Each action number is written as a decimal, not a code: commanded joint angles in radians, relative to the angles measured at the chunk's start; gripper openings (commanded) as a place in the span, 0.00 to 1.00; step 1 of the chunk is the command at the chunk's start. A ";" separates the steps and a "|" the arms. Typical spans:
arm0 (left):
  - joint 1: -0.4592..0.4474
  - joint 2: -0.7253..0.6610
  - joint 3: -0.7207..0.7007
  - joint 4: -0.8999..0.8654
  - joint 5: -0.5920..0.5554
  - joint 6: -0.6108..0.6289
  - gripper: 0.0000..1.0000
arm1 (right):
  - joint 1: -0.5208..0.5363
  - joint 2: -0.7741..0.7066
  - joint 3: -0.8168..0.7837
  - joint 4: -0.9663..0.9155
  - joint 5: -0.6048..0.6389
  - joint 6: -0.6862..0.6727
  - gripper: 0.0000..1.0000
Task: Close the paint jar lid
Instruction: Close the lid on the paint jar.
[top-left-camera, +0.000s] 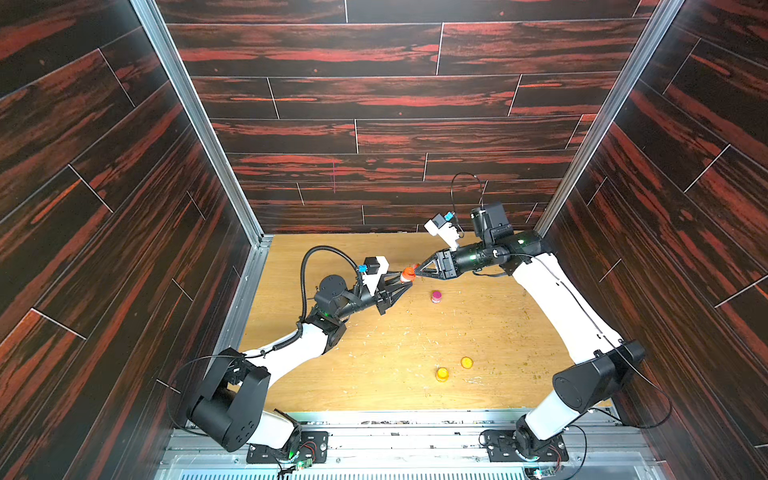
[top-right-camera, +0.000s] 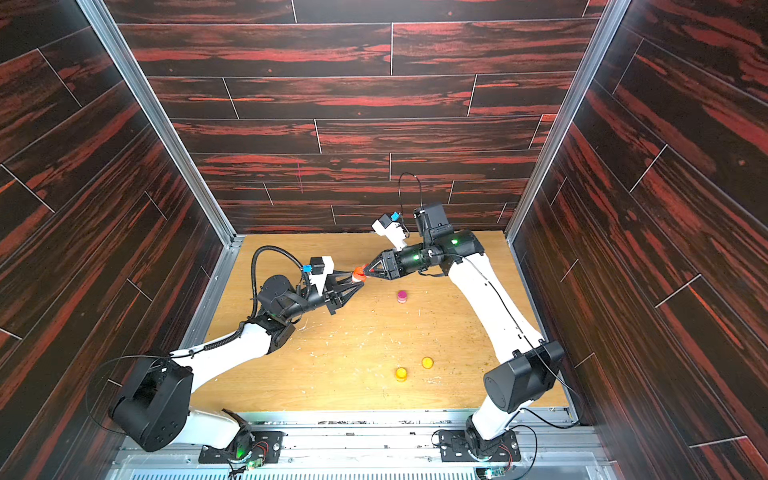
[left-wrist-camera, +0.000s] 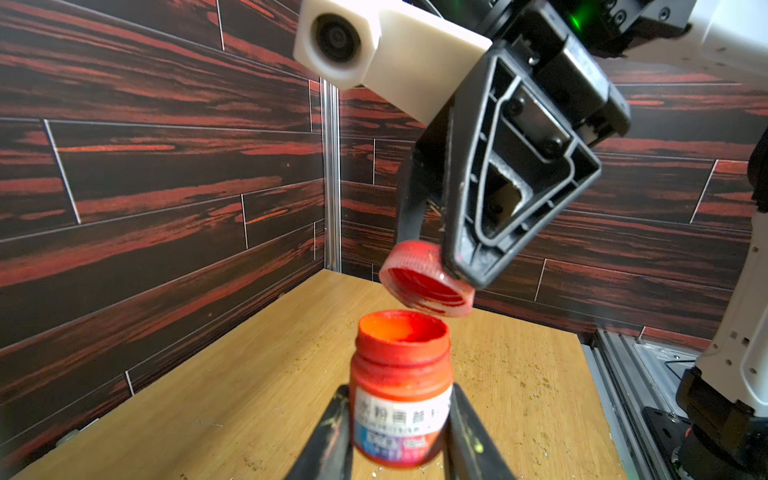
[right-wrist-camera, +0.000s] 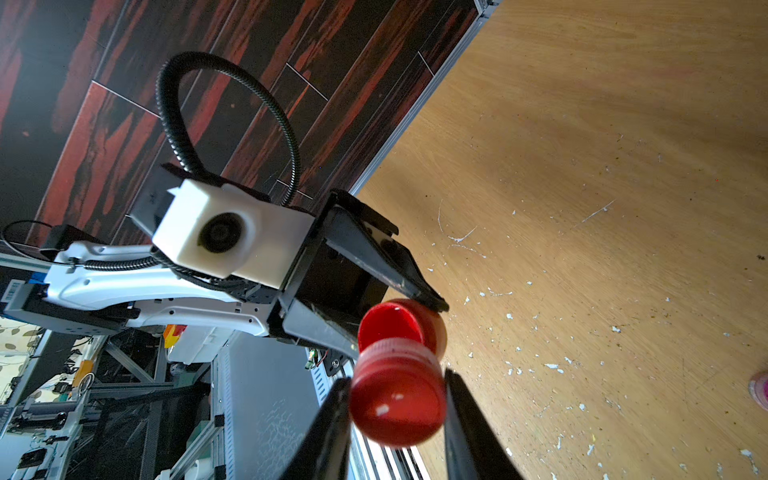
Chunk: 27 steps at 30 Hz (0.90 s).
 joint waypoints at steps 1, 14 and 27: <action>-0.007 -0.043 0.006 -0.014 0.016 0.033 0.30 | 0.014 0.016 0.026 -0.030 -0.009 -0.022 0.32; -0.027 -0.048 0.018 -0.080 0.023 0.080 0.30 | 0.038 0.050 0.044 -0.047 0.011 -0.036 0.32; -0.037 -0.072 0.049 -0.222 0.056 0.160 0.29 | 0.110 0.106 0.098 -0.164 0.080 -0.161 0.32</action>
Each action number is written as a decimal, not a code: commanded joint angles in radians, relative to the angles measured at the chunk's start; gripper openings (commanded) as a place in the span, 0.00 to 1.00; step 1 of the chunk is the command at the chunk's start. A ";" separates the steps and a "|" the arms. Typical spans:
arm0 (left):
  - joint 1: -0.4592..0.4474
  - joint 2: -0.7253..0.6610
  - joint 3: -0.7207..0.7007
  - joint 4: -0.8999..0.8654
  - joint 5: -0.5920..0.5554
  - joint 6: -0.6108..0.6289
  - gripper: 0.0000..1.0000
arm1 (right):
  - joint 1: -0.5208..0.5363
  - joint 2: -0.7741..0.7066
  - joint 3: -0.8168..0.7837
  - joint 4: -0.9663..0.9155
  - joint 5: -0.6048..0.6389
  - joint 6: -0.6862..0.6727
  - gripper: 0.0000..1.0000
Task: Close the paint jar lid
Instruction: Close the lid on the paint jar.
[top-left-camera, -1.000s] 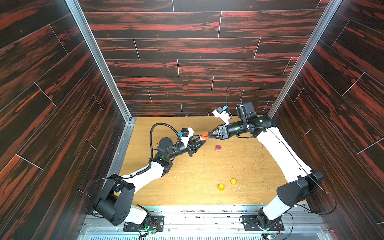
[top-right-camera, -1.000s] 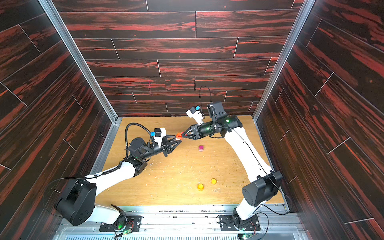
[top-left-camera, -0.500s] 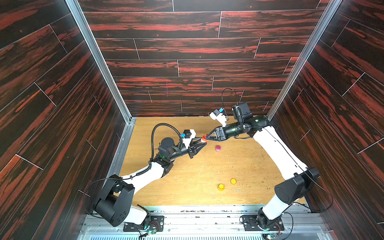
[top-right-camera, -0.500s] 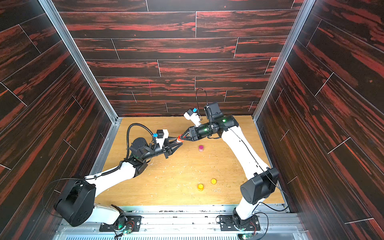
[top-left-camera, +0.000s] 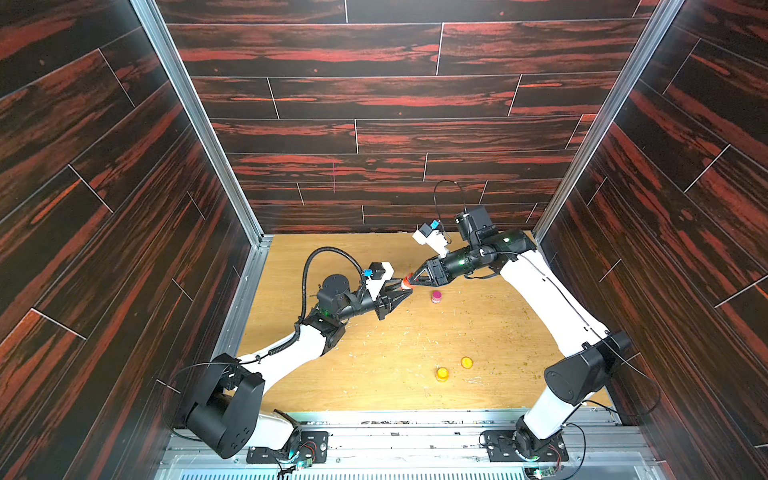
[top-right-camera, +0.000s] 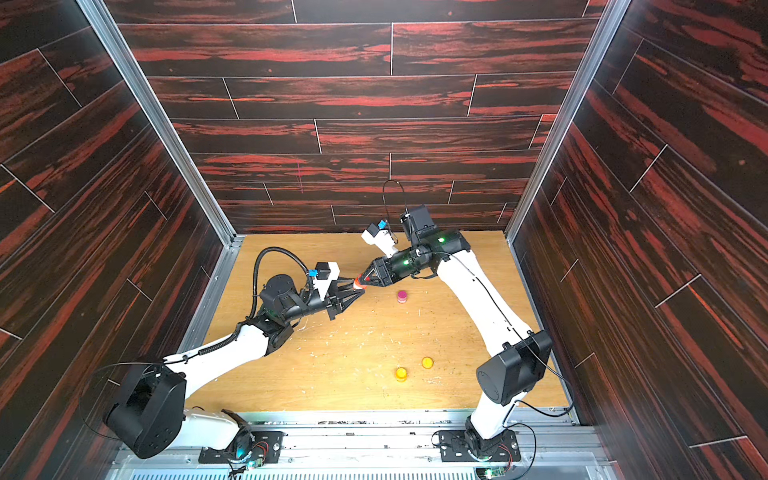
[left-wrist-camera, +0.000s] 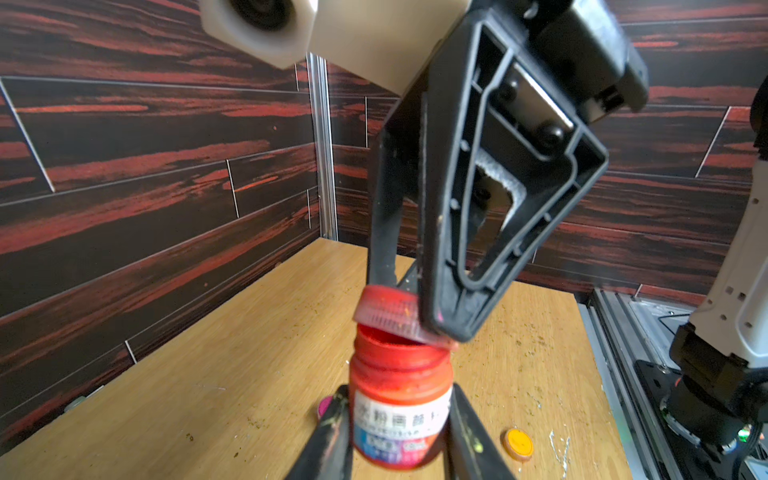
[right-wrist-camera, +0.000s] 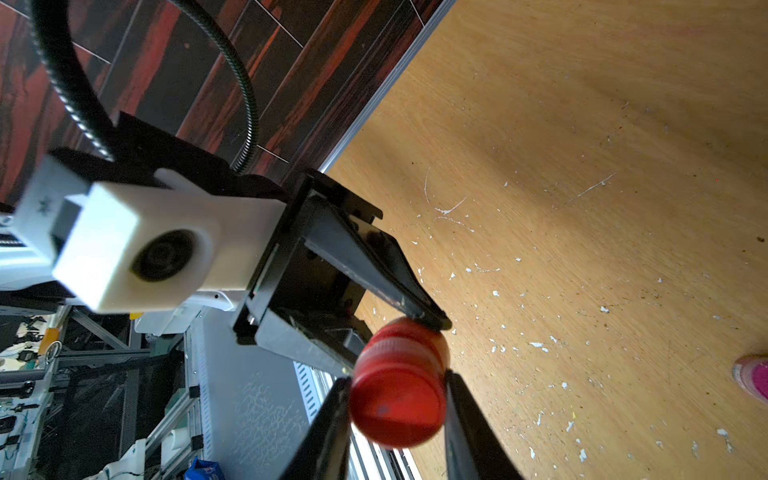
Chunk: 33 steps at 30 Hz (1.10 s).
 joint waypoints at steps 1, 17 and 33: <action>-0.022 -0.039 0.048 -0.062 0.039 0.061 0.29 | 0.050 0.043 0.044 -0.056 -0.008 -0.066 0.32; -0.046 -0.074 0.084 -0.237 0.058 0.149 0.28 | 0.122 0.091 0.089 -0.161 0.057 -0.196 0.31; -0.049 -0.103 0.102 -0.360 0.034 0.200 0.27 | 0.158 0.075 0.085 -0.188 0.224 -0.195 0.30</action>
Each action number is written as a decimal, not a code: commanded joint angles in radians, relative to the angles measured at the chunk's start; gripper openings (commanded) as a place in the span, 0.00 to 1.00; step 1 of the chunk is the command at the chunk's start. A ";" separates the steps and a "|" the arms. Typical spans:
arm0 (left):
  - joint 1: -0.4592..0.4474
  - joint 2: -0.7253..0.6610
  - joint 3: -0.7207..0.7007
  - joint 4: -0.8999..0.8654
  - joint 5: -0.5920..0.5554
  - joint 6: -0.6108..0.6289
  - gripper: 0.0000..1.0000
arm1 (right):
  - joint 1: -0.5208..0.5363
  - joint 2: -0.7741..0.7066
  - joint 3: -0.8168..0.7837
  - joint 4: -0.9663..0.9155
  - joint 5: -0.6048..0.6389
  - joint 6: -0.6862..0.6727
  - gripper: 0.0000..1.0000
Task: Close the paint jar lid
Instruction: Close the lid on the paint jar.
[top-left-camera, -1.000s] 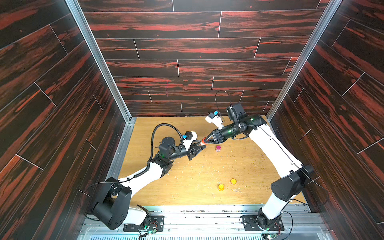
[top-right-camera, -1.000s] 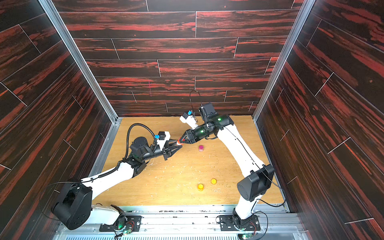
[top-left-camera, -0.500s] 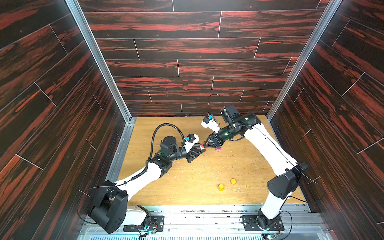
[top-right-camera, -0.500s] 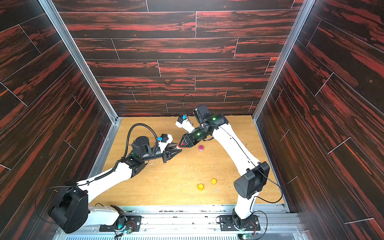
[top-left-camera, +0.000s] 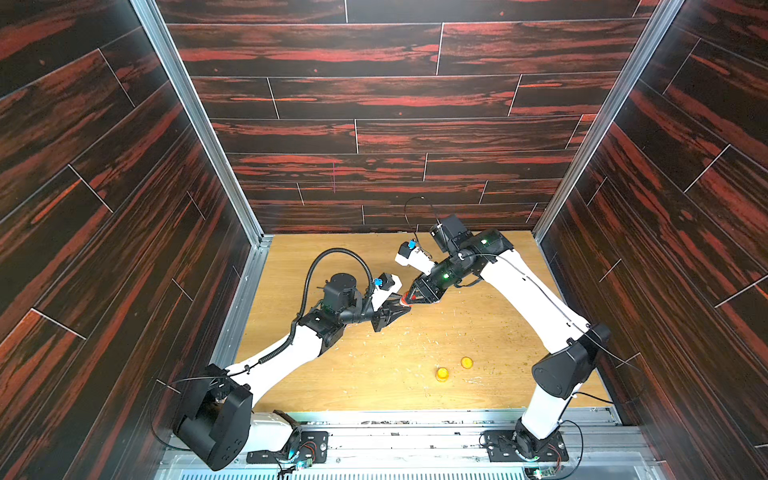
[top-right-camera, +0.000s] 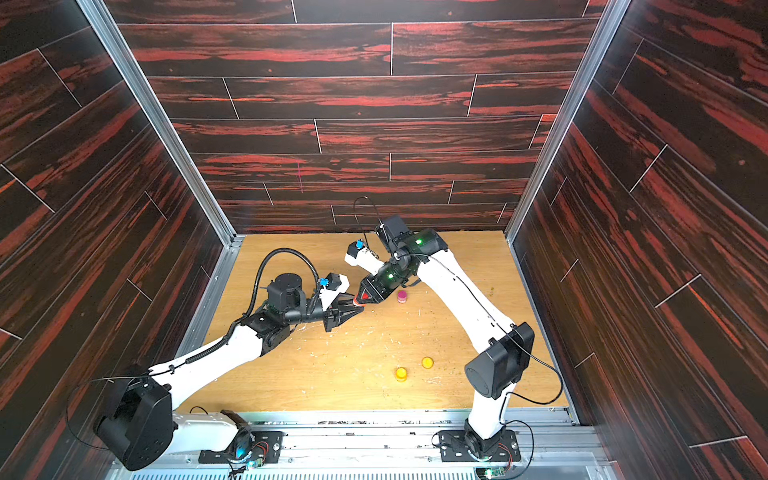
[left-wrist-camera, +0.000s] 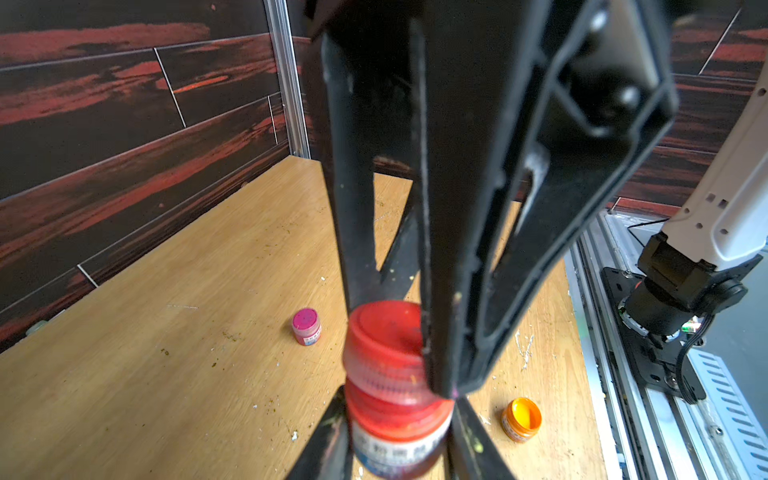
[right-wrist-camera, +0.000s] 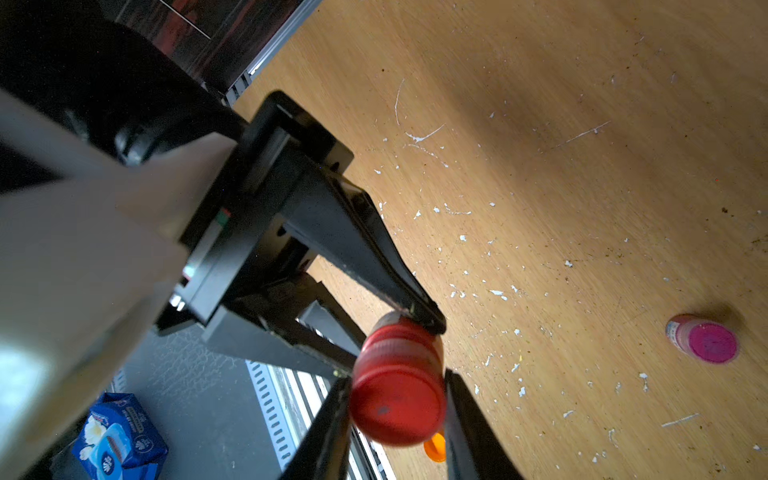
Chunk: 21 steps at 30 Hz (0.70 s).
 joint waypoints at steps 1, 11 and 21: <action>-0.028 -0.040 0.061 0.042 0.019 0.021 0.27 | 0.034 0.000 0.008 0.002 -0.003 -0.003 0.30; -0.029 -0.040 0.079 -0.021 0.010 0.049 0.26 | 0.037 0.001 0.025 -0.029 0.003 -0.017 0.31; -0.030 -0.032 0.103 -0.068 0.020 0.065 0.26 | 0.053 0.034 0.024 -0.048 -0.040 -0.058 0.34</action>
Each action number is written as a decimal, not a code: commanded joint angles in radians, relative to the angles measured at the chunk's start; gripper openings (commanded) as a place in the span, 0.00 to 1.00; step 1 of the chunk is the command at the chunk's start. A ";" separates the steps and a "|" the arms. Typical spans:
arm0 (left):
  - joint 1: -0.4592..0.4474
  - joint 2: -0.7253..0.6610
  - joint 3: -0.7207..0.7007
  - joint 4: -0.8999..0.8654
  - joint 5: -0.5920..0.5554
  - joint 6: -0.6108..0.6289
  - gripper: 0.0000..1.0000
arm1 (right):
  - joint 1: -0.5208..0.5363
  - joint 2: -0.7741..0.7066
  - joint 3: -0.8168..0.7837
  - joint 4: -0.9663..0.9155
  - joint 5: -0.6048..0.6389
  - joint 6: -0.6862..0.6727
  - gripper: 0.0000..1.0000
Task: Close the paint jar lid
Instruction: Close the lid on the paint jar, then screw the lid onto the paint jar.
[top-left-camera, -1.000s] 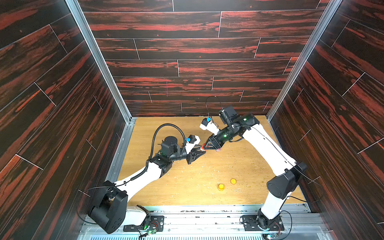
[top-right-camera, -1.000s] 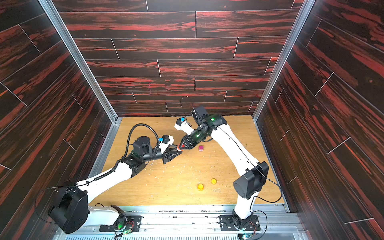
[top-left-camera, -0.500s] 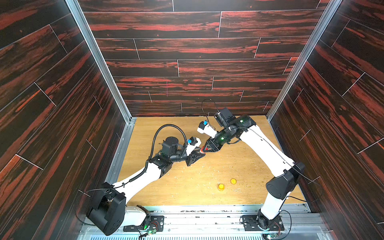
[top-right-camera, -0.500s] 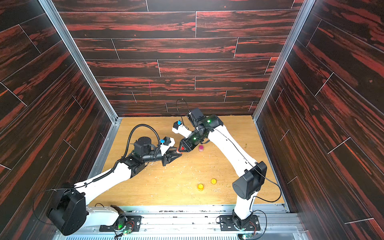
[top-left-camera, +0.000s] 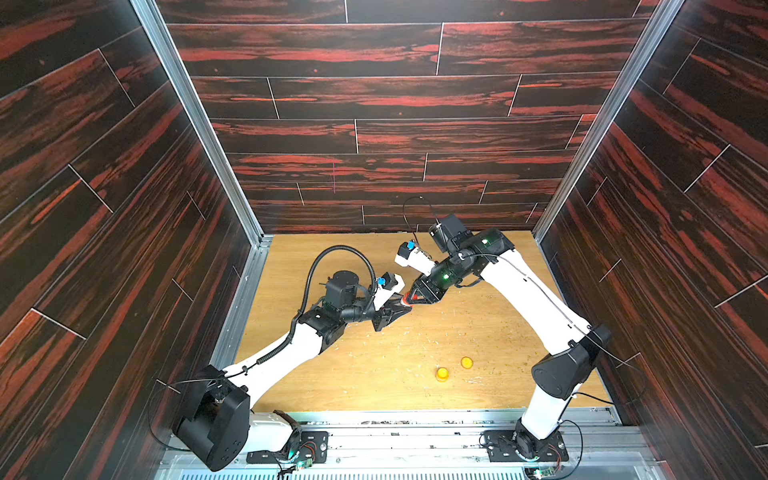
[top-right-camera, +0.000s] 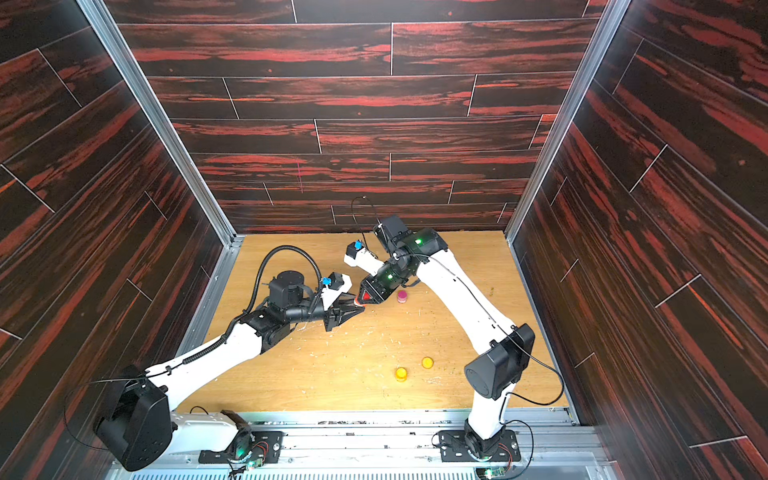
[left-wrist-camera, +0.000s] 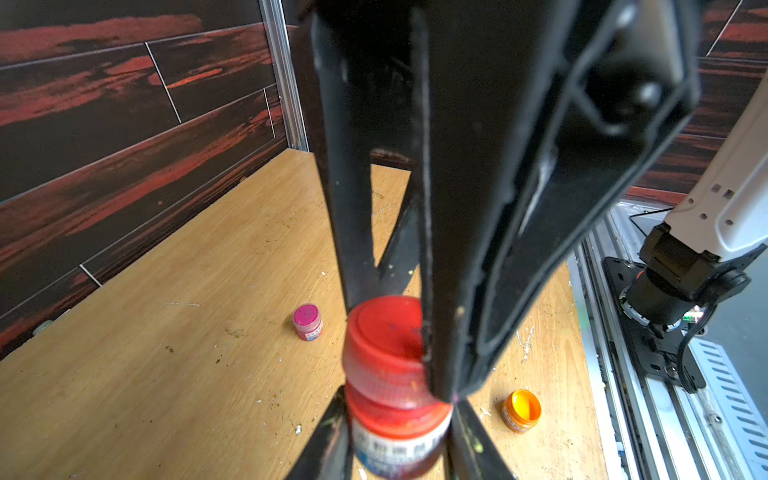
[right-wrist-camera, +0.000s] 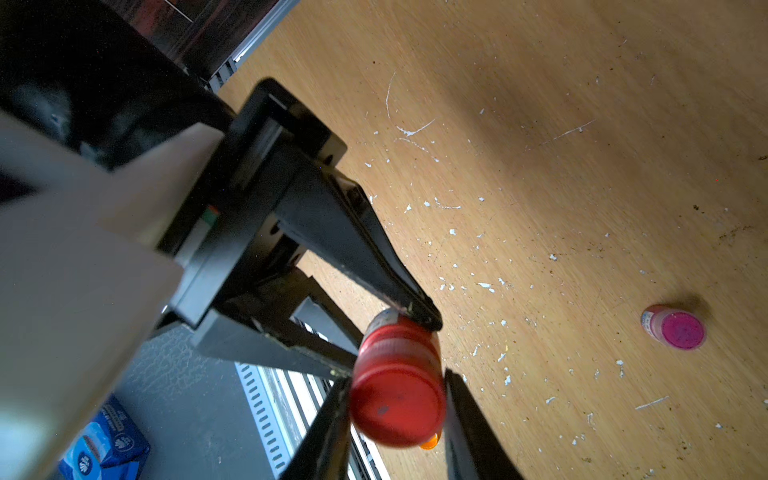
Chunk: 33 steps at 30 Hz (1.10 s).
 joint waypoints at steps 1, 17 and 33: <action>-0.018 -0.032 0.057 0.017 0.034 0.024 0.26 | 0.044 0.030 -0.016 -0.012 -0.083 -0.043 0.35; -0.019 -0.033 0.128 -0.101 0.069 0.065 0.26 | 0.046 -0.012 -0.201 0.092 -0.126 -0.109 0.36; -0.030 -0.007 0.009 0.358 -0.282 -0.044 0.25 | 0.066 0.095 -0.147 0.216 -0.099 0.350 0.34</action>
